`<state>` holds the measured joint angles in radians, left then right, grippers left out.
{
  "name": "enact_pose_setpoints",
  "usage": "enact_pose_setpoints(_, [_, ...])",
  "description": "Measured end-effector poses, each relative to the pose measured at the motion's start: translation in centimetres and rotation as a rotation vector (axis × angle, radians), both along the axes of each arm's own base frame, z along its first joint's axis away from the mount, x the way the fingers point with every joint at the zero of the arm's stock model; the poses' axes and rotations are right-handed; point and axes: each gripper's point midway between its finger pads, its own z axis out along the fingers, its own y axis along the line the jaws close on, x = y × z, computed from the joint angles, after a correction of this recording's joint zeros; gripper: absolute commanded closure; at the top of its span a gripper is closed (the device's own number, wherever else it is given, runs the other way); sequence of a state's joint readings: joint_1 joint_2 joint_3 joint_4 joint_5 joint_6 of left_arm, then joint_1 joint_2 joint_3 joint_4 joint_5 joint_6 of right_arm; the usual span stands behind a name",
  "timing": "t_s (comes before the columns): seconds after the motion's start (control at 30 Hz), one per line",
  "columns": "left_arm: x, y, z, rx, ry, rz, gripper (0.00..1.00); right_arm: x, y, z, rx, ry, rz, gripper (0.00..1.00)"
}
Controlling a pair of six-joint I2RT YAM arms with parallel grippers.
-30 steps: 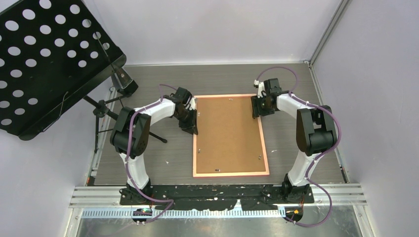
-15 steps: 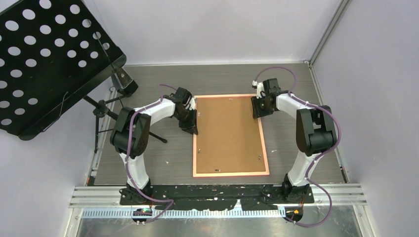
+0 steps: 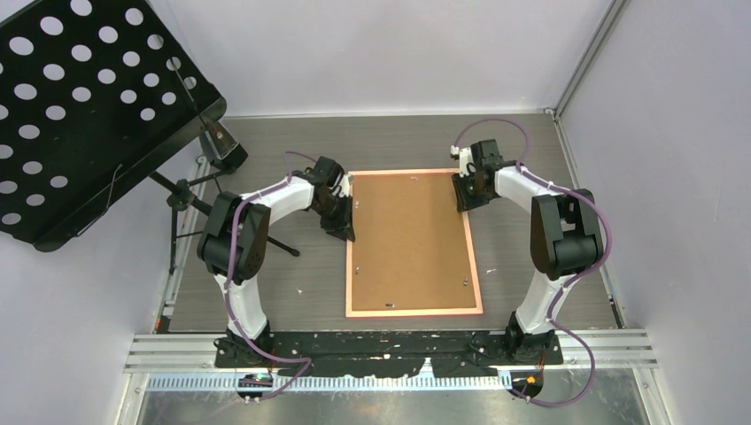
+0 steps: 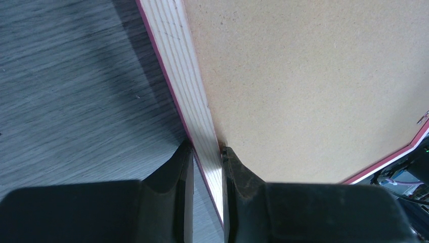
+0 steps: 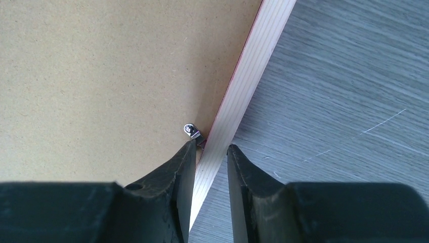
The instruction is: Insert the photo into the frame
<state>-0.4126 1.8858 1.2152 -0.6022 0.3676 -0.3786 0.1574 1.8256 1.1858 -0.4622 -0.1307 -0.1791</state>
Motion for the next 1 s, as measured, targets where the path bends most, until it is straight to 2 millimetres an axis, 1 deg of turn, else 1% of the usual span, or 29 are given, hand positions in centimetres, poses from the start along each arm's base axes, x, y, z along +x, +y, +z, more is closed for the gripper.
enact_pose_setpoints(0.23, [0.0,0.0,0.0,0.000,0.001,0.001,1.00,-0.1,-0.2,0.0,-0.012,0.003,0.006,0.73])
enact_pose_setpoints(0.4, [0.0,0.0,0.0,0.000,0.001,0.002,1.00,-0.1,-0.2,0.0,-0.014,0.003,0.006,0.74])
enact_pose_setpoints(0.43, [0.0,0.0,0.0,0.000,0.001,0.002,1.00,-0.1,-0.2,0.0,-0.014,0.003,0.006,0.72])
enact_pose_setpoints(0.5, [0.0,0.0,0.0,-0.001,0.001,0.002,1.00,-0.1,-0.2,0.0,-0.014,0.003,0.005,0.63])
enact_pose_setpoints(0.53, [0.0,0.0,0.0,0.000,0.001,0.002,1.00,0.0,-0.2,0.1,-0.012,0.003,0.005,0.57])
enact_pose_setpoints(0.6, [0.0,0.0,0.0,0.000,0.001,0.003,1.00,0.0,-0.2,0.1,-0.014,0.000,0.005,0.50])
enact_pose_setpoints(0.7, [0.0,0.0,0.0,-0.001,0.001,0.003,1.00,0.2,-0.3,0.3,-0.017,-0.006,-0.002,0.46])
enact_pose_setpoints(0.8, [0.0,0.0,0.0,-0.001,0.002,0.004,1.00,0.5,-0.2,1.0,-0.013,-0.025,-0.006,0.44])
enact_pose_setpoints(0.93, [0.0,0.0,0.0,-0.005,0.005,0.009,1.00,0.4,-0.2,3.1,0.000,-0.064,-0.007,0.41])
enact_pose_setpoints(1.0, [0.1,0.0,0.0,-0.011,0.009,0.012,1.00,0.2,-0.1,4.4,0.010,-0.091,0.000,0.40])
